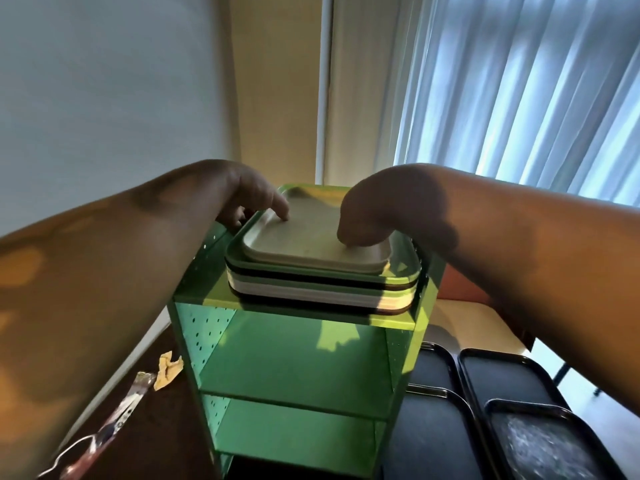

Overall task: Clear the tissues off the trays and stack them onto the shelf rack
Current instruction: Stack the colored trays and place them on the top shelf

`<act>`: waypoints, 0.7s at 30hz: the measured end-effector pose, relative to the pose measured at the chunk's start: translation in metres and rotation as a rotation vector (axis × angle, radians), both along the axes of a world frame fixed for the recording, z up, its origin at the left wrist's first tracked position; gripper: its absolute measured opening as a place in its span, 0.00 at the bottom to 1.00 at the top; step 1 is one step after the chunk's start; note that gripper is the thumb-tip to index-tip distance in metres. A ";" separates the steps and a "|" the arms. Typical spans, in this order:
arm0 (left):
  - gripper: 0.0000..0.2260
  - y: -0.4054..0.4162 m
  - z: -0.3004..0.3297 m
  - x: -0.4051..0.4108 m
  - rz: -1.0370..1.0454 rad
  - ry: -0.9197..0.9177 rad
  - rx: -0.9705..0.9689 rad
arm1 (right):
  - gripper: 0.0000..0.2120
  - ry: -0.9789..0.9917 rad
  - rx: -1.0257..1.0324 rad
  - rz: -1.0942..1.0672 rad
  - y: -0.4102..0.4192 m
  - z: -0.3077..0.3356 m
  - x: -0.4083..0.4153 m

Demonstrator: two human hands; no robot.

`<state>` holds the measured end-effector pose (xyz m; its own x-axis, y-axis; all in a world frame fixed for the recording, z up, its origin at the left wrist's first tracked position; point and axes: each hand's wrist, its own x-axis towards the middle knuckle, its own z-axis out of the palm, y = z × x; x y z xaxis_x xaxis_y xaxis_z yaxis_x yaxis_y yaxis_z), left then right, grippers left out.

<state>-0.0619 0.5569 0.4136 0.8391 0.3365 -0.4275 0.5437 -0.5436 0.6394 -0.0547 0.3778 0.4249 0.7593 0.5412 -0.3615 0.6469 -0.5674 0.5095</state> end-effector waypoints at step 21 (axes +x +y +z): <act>0.16 -0.204 0.100 0.052 -0.335 -0.638 0.387 | 0.18 -0.165 1.166 -0.266 -0.183 0.042 0.100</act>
<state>-0.0104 0.3529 0.5134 0.9638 0.0505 0.2618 -0.0921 -0.8584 0.5046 0.0457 0.1953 0.4671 0.8874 0.2971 0.3524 0.4154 -0.8469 -0.3320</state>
